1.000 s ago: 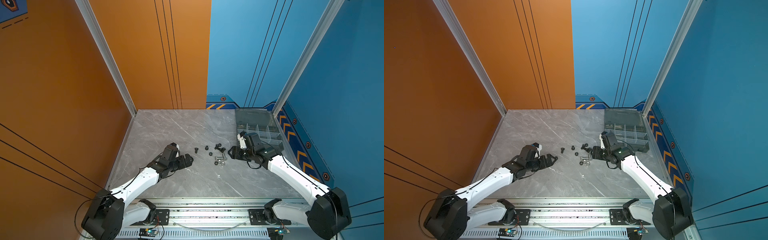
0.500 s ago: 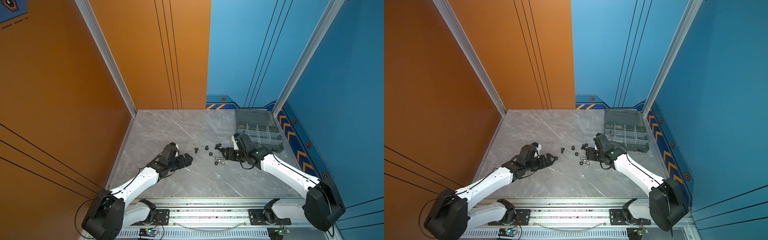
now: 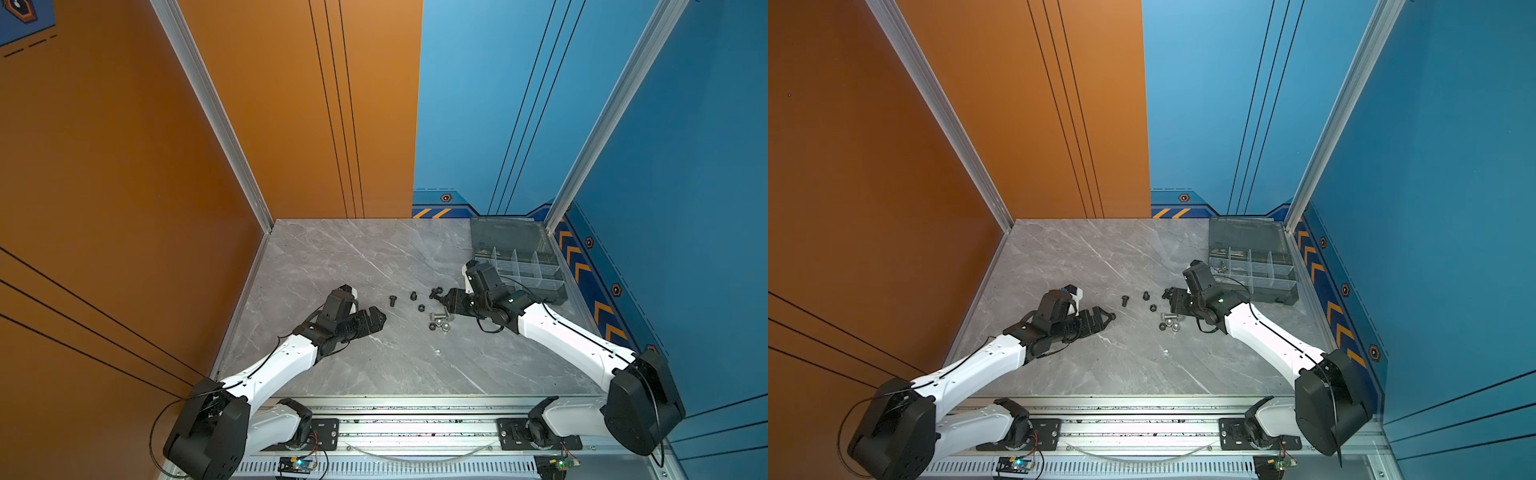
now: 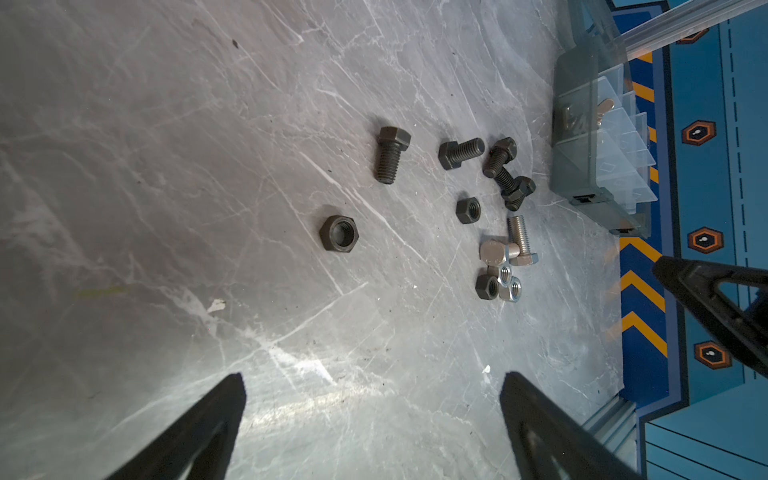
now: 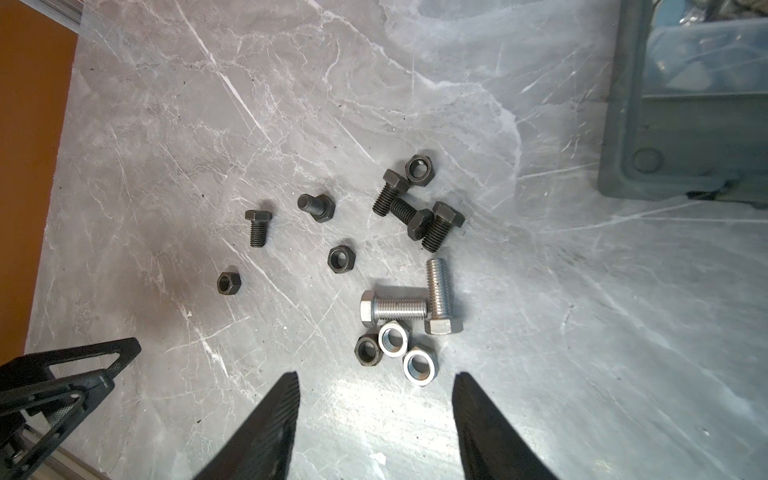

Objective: Sort the screws and nuts into containers
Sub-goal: 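Lower the right gripper toward a black hex nut in the pile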

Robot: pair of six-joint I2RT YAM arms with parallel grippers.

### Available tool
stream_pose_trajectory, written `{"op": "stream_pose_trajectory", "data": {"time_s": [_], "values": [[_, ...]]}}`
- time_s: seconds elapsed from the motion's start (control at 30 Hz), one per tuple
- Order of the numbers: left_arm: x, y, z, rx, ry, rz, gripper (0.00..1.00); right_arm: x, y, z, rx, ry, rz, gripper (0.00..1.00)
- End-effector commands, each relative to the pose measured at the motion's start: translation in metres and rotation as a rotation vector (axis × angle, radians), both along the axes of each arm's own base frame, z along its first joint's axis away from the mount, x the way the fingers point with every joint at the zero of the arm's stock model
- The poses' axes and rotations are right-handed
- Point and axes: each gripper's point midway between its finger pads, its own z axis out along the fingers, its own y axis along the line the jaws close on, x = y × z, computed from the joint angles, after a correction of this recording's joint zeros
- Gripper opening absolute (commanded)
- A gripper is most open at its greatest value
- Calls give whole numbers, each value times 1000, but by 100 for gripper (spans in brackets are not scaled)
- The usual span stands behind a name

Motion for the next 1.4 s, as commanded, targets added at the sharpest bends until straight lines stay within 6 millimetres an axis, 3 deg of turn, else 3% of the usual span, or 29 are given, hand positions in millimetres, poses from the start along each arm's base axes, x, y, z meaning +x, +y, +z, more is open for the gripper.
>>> {"op": "stream_pose_trajectory", "data": {"time_s": [0.0,0.4,0.8,1.07,1.37], "values": [[-1,1,-1,-14,6,-3,98,0,-6,4,-41,-2,-13,62],[-1,0,-2,-16,10,0,98,0,-11,-1,-87,5,-9,62],[-2,1,-5,-14,15,3,98,-4,-3,-31,-167,97,20,61],[-2,0,-7,-17,21,-1,98,-17,17,-55,-212,157,101,57],[-2,-1,-9,-18,26,-5,98,-8,58,-51,-142,117,170,54]]}}
